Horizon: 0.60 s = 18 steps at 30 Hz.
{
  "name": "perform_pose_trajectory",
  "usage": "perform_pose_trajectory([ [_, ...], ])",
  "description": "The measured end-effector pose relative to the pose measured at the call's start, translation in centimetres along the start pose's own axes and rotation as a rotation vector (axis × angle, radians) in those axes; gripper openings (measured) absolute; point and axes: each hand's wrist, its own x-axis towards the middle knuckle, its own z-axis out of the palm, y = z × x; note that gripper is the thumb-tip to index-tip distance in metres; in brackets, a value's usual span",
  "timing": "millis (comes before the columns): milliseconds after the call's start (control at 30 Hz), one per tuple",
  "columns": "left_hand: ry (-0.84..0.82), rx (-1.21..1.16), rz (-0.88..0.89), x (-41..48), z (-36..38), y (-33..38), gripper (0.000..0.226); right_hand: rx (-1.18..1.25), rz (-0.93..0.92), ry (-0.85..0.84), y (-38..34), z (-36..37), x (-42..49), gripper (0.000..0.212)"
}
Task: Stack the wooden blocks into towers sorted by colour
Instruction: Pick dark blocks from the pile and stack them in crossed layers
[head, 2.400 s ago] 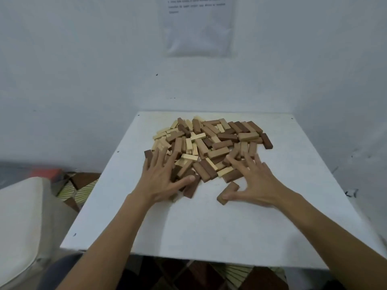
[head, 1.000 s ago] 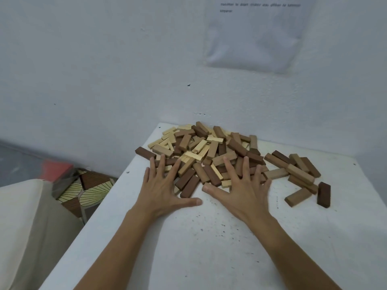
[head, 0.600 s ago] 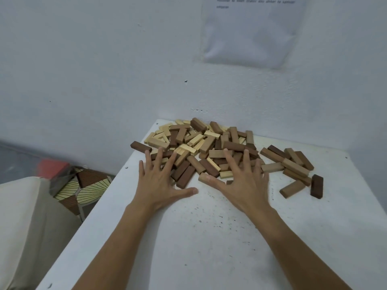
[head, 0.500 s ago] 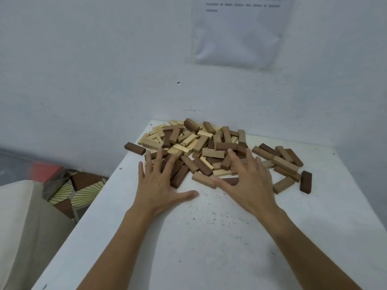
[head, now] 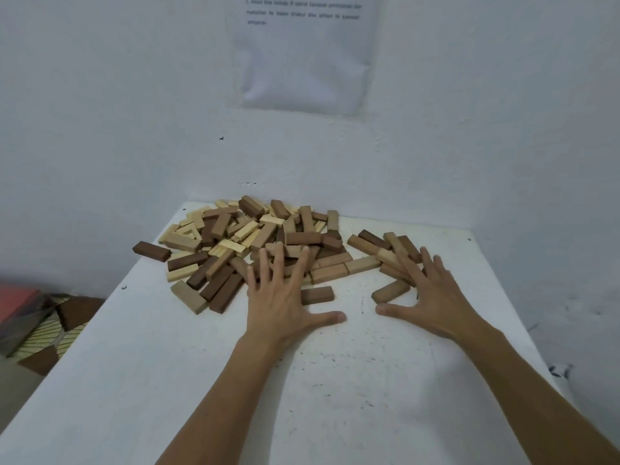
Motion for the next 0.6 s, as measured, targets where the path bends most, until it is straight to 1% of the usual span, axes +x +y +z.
perform_pose_trajectory([
  [133, 0.042, -0.033, -0.012, 1.6, 0.4, -0.4, 0.127, 0.043, -0.071, 0.004, -0.3, 0.8, 3.1, 0.117],
  [267, 0.059, -0.045, -0.009, 3.1, 0.5, -1.0, 0.124, 0.036, -0.066, 0.018, -1.6, 1.1, 5.6, 0.113],
  [433, 0.0, -0.028, -0.016, 4.2, 0.2, -1.2, 0.121, -0.025, -0.098, 0.066, -2.5, 1.2, 8.0, 0.108],
  [600, -0.017, -0.028, -0.009, 4.3, 0.4, -1.4, 0.12, -0.141, -0.201, 0.073, -2.2, 0.9, 9.6, 0.11],
])
